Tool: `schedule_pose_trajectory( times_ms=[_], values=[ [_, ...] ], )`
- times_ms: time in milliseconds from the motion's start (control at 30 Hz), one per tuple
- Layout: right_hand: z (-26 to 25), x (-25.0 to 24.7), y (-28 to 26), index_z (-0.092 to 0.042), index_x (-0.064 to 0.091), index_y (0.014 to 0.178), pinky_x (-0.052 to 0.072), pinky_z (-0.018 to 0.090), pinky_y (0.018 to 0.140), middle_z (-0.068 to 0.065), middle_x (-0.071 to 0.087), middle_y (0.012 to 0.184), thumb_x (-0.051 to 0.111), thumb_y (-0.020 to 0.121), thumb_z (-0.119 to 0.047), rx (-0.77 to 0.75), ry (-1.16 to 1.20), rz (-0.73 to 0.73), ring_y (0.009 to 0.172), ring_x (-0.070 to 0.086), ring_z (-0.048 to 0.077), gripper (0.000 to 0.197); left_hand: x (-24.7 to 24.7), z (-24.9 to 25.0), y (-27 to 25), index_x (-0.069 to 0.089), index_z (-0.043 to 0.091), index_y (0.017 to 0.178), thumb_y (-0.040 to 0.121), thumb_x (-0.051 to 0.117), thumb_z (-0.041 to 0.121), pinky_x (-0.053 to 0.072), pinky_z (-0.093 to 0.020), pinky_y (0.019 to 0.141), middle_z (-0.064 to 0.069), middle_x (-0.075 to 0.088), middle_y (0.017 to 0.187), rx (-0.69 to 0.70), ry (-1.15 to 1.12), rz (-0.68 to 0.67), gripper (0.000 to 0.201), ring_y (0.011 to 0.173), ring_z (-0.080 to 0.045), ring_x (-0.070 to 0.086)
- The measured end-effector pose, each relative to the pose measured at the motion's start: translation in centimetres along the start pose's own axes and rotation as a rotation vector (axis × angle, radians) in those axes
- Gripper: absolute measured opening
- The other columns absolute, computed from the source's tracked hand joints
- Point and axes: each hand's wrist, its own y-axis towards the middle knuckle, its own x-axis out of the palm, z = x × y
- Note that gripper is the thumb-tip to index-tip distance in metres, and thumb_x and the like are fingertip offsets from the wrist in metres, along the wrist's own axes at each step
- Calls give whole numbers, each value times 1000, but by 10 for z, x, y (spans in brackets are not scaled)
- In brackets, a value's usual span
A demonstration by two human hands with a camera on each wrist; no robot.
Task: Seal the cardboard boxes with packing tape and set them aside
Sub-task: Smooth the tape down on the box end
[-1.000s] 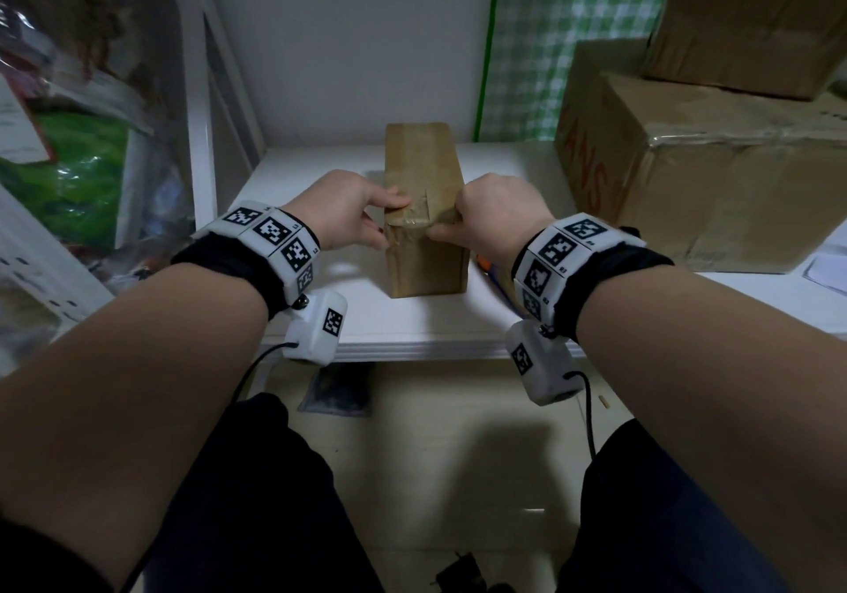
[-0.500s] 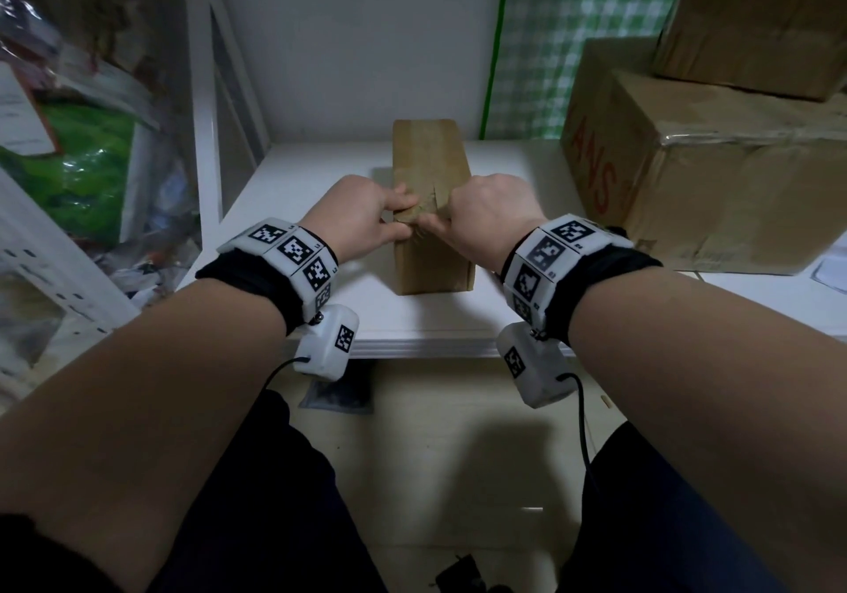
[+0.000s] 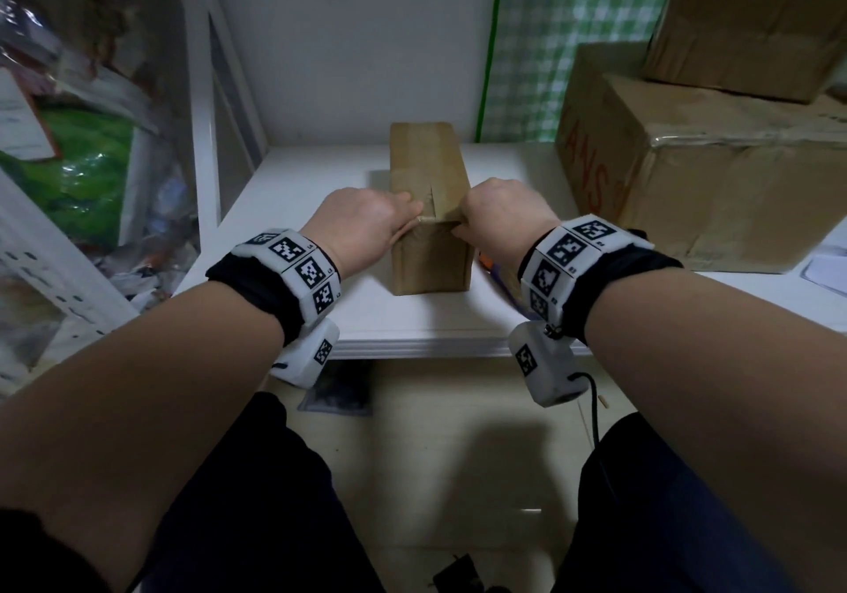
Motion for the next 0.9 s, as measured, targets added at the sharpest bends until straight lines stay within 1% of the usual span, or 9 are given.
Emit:
schedule_pose_trajectory(
  times_ms=[100,200,267,333,400,467,633,767,900],
  values=[
    [4,5,0,-5,62,106,34,31,68,15,61,106,46,98,-30,-6,32,-2,96,57,32,31,0,-1,-1,67,7,111,98,32,35,55,-44,66,-19,69,98,-11,-54,22,47,79,-36,67],
    [9,4,-2,-11,61,90,36,31,65,7,56,81,49,88,-60,-41,83,-8,79,54,25,51,-8,-3,1,55,17,133,98,42,40,42,-34,96,-7,54,136,-105,-108,-85,43,117,-26,57],
    [14,3,-3,-10,62,78,39,31,64,6,56,70,36,82,-74,-33,175,2,73,55,24,69,-14,-5,3,63,17,123,96,43,46,42,-26,92,-4,59,131,-233,-286,-91,45,115,-19,58],
    [20,3,-1,-6,67,76,44,34,69,11,63,72,31,91,-66,15,311,25,76,59,27,72,-17,-8,8,74,12,99,95,48,45,50,-29,79,-9,71,104,-408,-606,-66,43,89,-20,66],
    [26,5,2,-7,67,75,49,33,76,10,68,78,38,95,-56,76,429,44,80,62,24,61,-14,-9,16,72,10,80,91,56,42,52,-26,62,-8,70,85,-508,-811,-23,37,65,-12,62],
    [29,7,5,-14,67,77,51,33,79,6,70,81,48,94,-50,121,536,60,80,64,20,44,-8,-7,24,66,13,71,87,64,36,45,-14,52,-4,70,94,-538,-886,33,29,57,2,57],
    [32,14,13,-21,65,79,55,27,68,-3,67,67,65,86,-45,160,698,80,62,66,11,25,9,-5,32,57,16,72,74,79,23,40,-10,82,-4,62,120,-546,-972,102,23,103,-4,56],
    [31,20,18,-24,58,74,51,22,57,-8,62,63,72,79,-45,151,734,108,55,63,9,26,20,-10,27,57,16,80,69,82,28,35,-1,81,-1,63,121,-492,-909,116,29,105,-2,56],
    [30,26,22,-23,55,71,51,25,57,-4,63,64,75,76,-44,133,771,137,58,66,17,30,25,-14,27,57,12,85,71,80,28,32,7,75,-4,63,120,-428,-800,105,32,105,1,55]
  ],
)
